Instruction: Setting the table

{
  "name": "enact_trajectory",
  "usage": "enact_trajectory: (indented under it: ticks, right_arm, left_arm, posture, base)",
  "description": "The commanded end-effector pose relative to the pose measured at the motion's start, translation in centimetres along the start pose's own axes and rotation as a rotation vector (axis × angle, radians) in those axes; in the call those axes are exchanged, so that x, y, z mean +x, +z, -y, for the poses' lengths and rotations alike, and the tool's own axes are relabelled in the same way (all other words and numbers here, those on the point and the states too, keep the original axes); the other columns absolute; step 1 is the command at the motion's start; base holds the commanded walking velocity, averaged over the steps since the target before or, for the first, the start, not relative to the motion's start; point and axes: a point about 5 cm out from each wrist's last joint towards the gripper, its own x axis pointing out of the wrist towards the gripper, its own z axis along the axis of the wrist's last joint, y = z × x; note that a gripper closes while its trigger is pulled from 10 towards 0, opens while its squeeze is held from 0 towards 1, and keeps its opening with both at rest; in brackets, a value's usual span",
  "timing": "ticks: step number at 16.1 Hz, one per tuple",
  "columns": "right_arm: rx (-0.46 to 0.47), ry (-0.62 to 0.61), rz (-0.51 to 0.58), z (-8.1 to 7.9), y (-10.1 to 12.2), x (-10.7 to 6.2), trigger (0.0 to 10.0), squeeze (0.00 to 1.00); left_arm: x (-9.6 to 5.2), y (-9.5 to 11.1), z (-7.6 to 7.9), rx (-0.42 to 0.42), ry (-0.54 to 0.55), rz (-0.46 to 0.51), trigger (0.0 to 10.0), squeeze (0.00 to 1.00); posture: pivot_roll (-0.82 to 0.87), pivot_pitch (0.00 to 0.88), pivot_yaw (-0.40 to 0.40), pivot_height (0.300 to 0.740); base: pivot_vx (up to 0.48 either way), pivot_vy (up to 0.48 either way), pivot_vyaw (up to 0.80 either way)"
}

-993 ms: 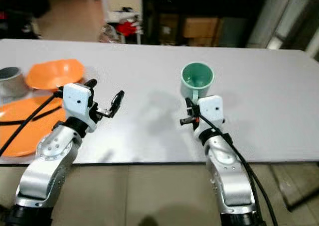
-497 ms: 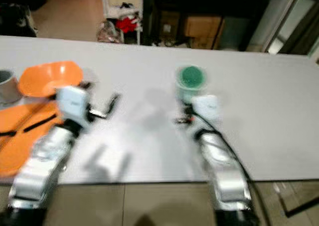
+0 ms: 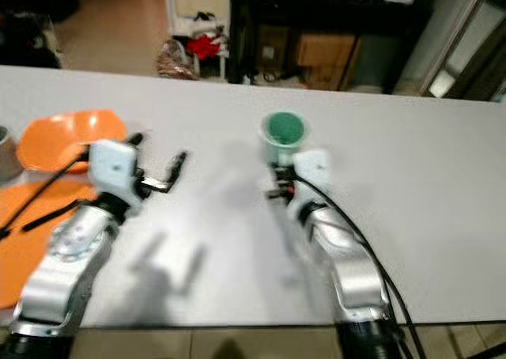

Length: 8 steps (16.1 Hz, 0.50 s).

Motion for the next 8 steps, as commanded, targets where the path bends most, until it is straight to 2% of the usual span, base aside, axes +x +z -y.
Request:
enact_trajectory:
  ticks: [1, 4, 8]
  right_arm:
    - [0.001, -0.025, 0.009, 1.2, 0.0, 0.1, 10.0, 0.00]
    - [0.052, 0.047, 0.011, 0.8, 0.1, 1.9, 10.0, 0.00]
    - [0.057, 0.143, -0.012, 0.2, -0.1, 4.5, 10.0, 0.00]
  left_arm:
    - [0.3, 0.5, 1.1, -0.001, -0.051, 0.015, 10.0, 0.00]
    - [0.1, 0.2, 1.6, -0.002, -0.101, -0.009, 10.0, 0.00]
    - [-0.4, -0.3, 2.0, 0.010, -0.194, -0.048, 10.0, 0.00]
  posture:
    - [0.05, 0.000, -0.041, 0.740]
    - [0.04, 0.000, -0.030, 0.740]
    - [0.05, 0.000, -0.030, 0.740]
  base:
    - [0.000, 0.000, 0.00]
    - [0.000, 0.000, 0.00]
    - [0.000, 0.000, 0.00]
